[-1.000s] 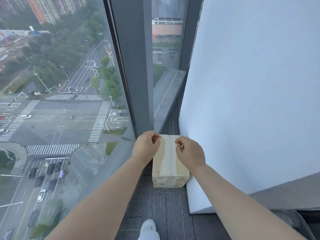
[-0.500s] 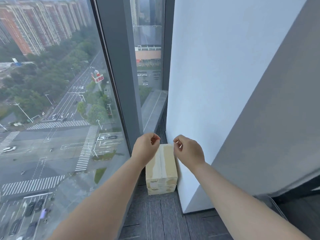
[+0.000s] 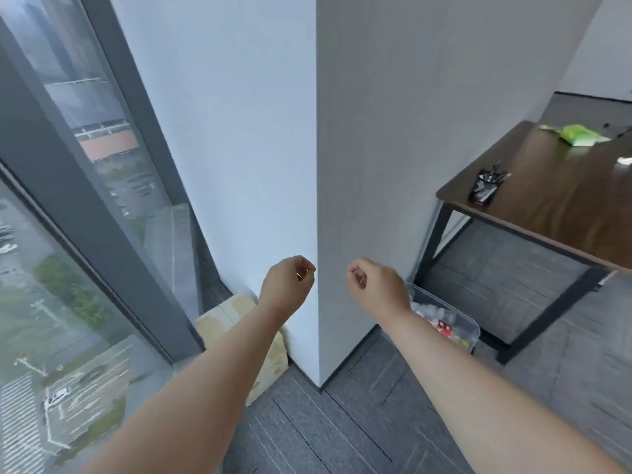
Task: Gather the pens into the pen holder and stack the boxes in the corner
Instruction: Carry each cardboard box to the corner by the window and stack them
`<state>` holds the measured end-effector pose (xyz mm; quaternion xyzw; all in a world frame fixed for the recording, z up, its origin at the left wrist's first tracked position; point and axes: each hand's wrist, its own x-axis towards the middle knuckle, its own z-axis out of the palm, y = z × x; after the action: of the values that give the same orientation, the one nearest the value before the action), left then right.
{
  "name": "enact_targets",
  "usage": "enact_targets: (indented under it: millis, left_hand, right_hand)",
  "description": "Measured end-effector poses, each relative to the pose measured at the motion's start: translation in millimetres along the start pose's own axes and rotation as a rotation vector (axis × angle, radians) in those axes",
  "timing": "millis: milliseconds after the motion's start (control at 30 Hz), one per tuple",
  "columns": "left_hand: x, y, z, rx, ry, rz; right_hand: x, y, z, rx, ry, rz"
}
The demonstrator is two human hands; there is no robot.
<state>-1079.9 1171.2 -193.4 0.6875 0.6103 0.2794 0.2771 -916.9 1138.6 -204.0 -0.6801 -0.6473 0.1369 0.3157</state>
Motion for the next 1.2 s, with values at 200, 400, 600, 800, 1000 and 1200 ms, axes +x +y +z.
enact_targets:
  millis: [200, 400, 600, 800, 1000, 1200]
  left_hand:
    - [-25.3, 88.1, 91.2, -0.045, -0.28, 0.24]
    - [-77.8, 196.9, 177.8, -0.087, -0.517, 0.522]
    - [-153.2, 301.8, 253.8, -0.084, -0.661, 0.758]
    - [-247.3, 394.8, 334.1, -0.121, -0.791, 0.896]
    - [-353.2, 476.0, 402.8, -0.168, -0.909, 0.997]
    - [-446.3, 534.2, 457.7, -0.201, -1.029, 1.114]
  right_hand:
    - [-81.6, 73.3, -87.8, -0.09, 0.22, 0.266]
    - [-174.2, 138.1, -181.4, -0.188, 0.436, 0.501]
    - [-263.3, 188.0, -269.0, -0.244, 0.626, 0.701]
    - [-363.6, 241.7, -353.1, -0.311, 0.777, 0.811]
    - [-465.8, 288.1, -428.3, -0.386, 0.847, 0.905]
    - [-556.8, 314.9, -476.9, -0.446, 0.941, 1.067]
